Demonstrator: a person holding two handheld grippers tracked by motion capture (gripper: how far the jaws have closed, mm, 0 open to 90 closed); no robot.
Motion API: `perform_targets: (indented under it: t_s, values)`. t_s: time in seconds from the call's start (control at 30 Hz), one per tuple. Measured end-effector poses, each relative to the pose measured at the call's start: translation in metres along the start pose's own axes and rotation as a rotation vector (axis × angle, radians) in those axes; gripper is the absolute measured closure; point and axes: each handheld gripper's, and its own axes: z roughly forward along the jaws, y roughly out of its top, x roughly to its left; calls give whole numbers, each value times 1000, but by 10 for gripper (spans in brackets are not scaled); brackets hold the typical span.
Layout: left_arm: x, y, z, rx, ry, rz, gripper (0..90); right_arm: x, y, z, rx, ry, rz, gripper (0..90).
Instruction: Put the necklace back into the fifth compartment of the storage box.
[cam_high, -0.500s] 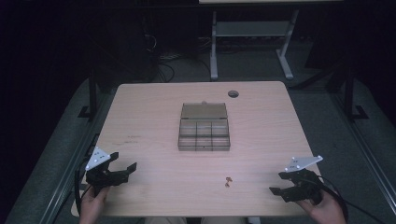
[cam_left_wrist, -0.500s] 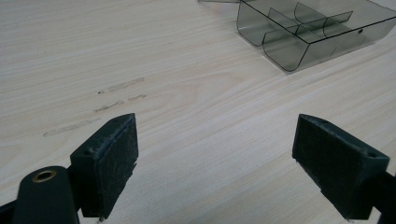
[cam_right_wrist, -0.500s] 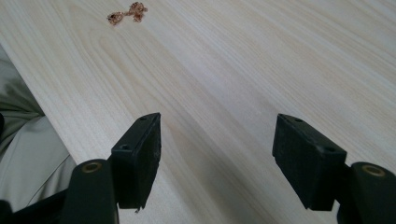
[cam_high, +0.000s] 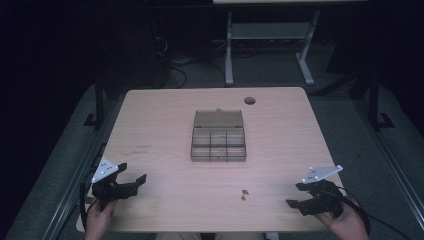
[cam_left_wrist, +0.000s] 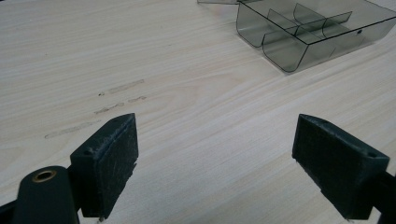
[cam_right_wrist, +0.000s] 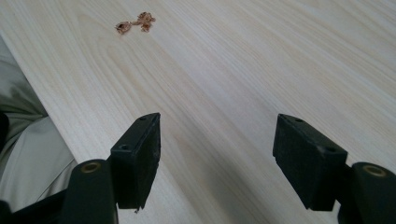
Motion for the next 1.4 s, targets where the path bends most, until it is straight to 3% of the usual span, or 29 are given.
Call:
perform_targets:
  t_s: [1.4]
  values:
    - [-2,0,1,0,8,16,141,14,52,11,41,67,-102,313]
